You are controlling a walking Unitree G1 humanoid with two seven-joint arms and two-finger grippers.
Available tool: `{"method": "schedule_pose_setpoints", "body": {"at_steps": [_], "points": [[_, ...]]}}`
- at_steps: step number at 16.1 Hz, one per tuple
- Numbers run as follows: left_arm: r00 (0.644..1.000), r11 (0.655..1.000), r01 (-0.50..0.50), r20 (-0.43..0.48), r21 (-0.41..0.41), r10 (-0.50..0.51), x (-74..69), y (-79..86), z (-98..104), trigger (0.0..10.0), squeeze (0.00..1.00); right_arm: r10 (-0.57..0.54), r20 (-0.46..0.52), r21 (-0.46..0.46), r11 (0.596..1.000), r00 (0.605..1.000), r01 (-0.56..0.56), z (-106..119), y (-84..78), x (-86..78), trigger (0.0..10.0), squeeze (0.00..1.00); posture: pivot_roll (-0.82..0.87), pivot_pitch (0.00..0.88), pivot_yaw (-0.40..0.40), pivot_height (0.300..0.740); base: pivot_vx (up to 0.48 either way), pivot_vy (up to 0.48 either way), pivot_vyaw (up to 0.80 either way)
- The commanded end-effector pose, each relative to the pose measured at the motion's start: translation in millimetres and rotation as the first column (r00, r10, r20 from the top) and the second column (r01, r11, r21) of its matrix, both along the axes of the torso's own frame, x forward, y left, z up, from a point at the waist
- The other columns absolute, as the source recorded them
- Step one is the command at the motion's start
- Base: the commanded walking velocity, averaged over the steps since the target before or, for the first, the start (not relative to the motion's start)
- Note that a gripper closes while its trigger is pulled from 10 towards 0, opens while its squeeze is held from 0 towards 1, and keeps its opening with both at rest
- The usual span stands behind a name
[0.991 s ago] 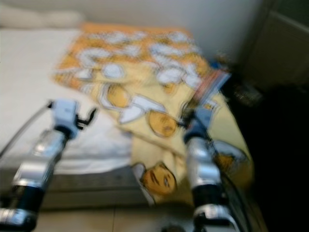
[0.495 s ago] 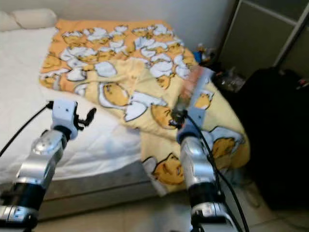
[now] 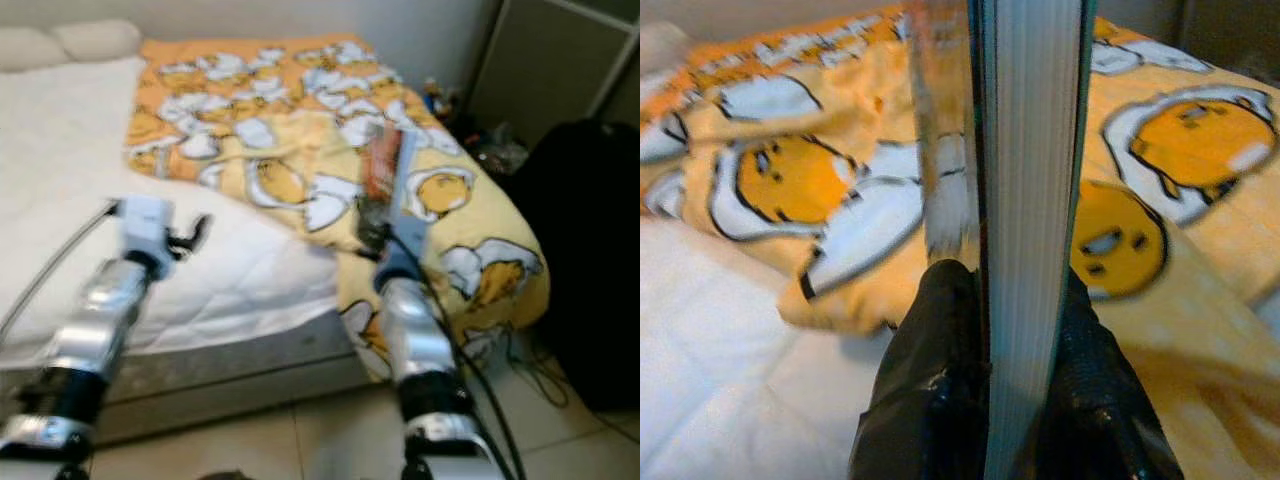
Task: Clean up the room
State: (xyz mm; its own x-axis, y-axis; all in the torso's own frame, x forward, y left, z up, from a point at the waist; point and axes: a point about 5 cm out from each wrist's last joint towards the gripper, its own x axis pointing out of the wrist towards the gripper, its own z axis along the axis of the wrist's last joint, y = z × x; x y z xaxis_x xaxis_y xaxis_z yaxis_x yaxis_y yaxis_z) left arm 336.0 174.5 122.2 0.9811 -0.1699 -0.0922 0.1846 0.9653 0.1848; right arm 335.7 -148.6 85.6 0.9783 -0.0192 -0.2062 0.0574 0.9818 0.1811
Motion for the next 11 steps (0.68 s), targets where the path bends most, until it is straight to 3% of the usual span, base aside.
{"method": "schedule_pose_setpoints", "body": {"at_steps": [1, 7, 11], "points": [[1.0, 0.999, -0.03, 0.003, 0.014, 0.03, 0.2, 10.1, 1.8, 10.0, 0.0, -0.002, 0.077, 0.006, 1.0, 0.997, 0.002, 17.7, 1.4, 6.8, 10.0, 0.0, 0.0, 0.0, 0.003, 0.74, 0.0, 0.394, 0.0], [1.0, 0.999, -0.019, 0.009, 0.03, 0.019, 1.2, 8.5, 3.6, 10.0, 0.0, -0.003, 0.089, -0.006, 1.0, 0.996, 0.004, 22.6, -5.2, 10.7, 10.0, 0.0, -0.02, 0.0, 0.018, 0.74, 0.0, 0.399, 0.0], [1.0, 0.999, -0.029, 0.011, 0.034, 0.028, 0.7, 11.9, 3.7, 10.0, 0.0, 0.005, 0.079, -0.004, 1.0, 0.997, -0.005, 19.8, 0.0, 9.1, 10.0, 0.0, -0.01, 0.0, 0.014, 0.74, 0.0, 0.403, 0.0]]}}
